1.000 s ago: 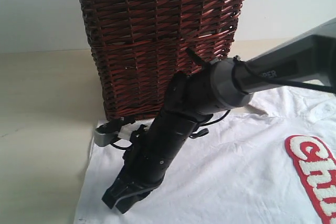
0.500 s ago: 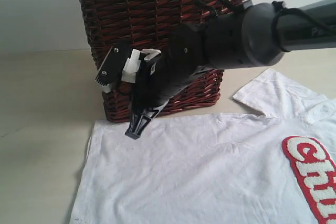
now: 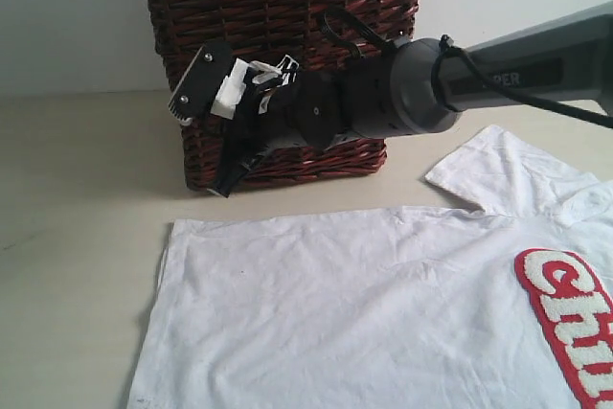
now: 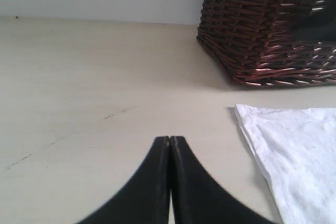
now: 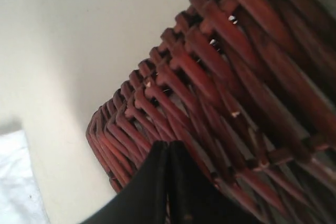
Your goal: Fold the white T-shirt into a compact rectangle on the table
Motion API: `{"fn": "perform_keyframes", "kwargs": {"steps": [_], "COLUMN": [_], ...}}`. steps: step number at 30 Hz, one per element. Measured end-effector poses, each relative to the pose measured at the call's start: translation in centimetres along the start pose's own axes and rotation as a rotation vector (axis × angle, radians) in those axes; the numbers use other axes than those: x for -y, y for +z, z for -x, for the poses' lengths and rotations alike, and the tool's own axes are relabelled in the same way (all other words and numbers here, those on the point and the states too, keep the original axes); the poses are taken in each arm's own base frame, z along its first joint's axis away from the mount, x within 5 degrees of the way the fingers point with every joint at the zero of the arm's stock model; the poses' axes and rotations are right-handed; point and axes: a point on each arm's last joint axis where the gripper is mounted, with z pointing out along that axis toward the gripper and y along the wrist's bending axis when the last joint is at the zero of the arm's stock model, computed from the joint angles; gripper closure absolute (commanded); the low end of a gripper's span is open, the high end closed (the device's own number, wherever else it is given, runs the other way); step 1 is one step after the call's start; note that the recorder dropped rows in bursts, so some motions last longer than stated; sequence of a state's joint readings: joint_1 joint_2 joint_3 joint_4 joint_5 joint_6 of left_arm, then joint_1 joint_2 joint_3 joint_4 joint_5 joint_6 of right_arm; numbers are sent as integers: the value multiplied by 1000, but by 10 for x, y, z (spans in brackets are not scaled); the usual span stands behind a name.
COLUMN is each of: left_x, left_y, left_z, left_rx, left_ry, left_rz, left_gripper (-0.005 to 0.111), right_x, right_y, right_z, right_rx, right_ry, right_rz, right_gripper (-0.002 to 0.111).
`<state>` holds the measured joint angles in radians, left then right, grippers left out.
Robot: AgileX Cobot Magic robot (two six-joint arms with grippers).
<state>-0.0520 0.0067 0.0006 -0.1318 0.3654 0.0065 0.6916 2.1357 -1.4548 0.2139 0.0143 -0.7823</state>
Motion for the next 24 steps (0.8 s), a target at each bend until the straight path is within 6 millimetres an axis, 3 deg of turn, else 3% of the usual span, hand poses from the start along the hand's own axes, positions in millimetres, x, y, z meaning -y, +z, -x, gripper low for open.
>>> {"fn": "perform_keyframes", "kwargs": {"steps": [4, 16, 21, 24], "left_x": [0, 0, 0, 0], "left_y": [0, 0, 0, 0], "left_z": [0, 0, 0, 0], "left_rx": [0, 0, 0, 0], "left_ry": [0, 0, 0, 0], "left_rz": [0, 0, 0, 0], "left_gripper": [107, 107, 107, 107], "right_x": [3, 3, -11, -28], "right_y": [-1, -37, -60, -65], "right_z": [4, 18, 19, 10], "right_rx": [-7, -127, -221, -304], "right_ry": [1, 36, 37, 41], "right_rz": [12, 177, 412, 601], "right_gripper": [108, 108, 108, 108]}}
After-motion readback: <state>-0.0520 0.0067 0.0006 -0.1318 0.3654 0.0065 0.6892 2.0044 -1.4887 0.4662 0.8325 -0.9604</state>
